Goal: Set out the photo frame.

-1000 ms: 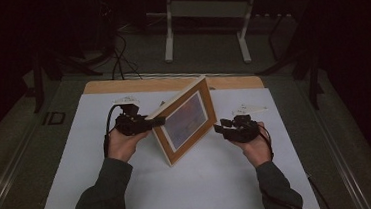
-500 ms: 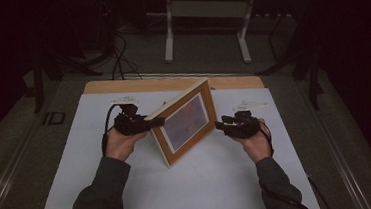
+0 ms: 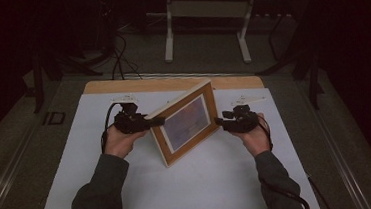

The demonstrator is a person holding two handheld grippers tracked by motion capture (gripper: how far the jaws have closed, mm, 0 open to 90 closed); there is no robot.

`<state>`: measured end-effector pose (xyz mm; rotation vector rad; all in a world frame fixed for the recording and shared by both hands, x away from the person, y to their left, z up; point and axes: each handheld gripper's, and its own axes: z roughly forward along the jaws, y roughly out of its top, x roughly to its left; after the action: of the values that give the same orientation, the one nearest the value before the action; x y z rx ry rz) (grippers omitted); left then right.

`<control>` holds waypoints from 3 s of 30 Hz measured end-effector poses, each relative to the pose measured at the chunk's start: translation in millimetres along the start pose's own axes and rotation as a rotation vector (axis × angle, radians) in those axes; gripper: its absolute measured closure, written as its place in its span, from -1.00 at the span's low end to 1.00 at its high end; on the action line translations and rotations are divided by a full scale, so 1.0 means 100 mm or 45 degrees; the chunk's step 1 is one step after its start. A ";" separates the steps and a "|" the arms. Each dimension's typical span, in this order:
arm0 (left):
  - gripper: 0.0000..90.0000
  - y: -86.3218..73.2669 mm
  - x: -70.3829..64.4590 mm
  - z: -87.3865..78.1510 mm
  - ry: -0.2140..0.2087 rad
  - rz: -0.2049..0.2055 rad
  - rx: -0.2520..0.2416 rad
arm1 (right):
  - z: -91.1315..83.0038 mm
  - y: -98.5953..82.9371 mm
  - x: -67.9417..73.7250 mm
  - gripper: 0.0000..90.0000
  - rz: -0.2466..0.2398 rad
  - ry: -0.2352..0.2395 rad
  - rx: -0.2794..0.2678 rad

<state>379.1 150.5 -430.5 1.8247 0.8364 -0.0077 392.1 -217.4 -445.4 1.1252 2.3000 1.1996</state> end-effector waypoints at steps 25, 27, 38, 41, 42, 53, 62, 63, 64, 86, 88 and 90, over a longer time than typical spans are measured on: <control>0.68 0.08 0.06 0.10 -0.195 0.114 0.075 | 0.14 0.10 -0.27 -0.36 0.041 0.116 -0.055; 0.69 0.09 0.09 0.11 -0.206 0.124 0.079 | 0.21 0.07 -0.33 -0.35 0.057 0.242 -0.038; 0.71 0.10 0.17 0.16 -0.217 0.145 0.069 | 0.17 -0.05 -0.41 -0.11 0.075 0.324 -0.055; 0.70 0.10 0.19 0.16 -0.222 0.139 0.059 | 0.13 -0.09 -0.41 -0.02 0.084 0.331 -0.062; 0.70 0.10 0.20 0.16 -0.224 0.136 0.053 | 0.12 -0.10 -0.41 0.01 0.084 0.330 -0.065; 0.56 0.11 0.26 0.19 -0.206 0.119 0.011 | -0.01 -0.27 -0.37 0.25 0.105 0.334 -0.102; 0.47 0.12 0.30 0.23 -0.225 0.093 -0.013 | -0.12 -0.37 -0.29 0.37 0.119 0.286 -0.128; 0.46 0.12 0.30 0.23 -0.222 0.093 -0.014 | -0.13 -0.38 -0.29 0.38 0.120 0.281 -0.129; 0.46 0.12 0.30 0.23 -0.218 0.095 -0.015 | -0.13 -0.38 -0.29 0.39 0.120 0.277 -0.127; -0.02 0.14 0.27 0.14 -0.094 0.079 -0.040 | -0.17 -0.40 -0.23 0.31 0.073 0.236 -0.091; -0.06 0.14 0.26 0.10 -0.078 0.086 -0.047 | -0.18 -0.40 -0.22 0.30 0.073 0.229 -0.088; -0.09 0.14 0.24 0.06 -0.068 0.090 -0.060 | -0.19 -0.41 -0.23 0.28 0.083 0.233 -0.089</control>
<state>407.2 156.0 -430.7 1.8013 0.7283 0.0081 375.4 -259.2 -468.8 1.1158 2.3478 1.4505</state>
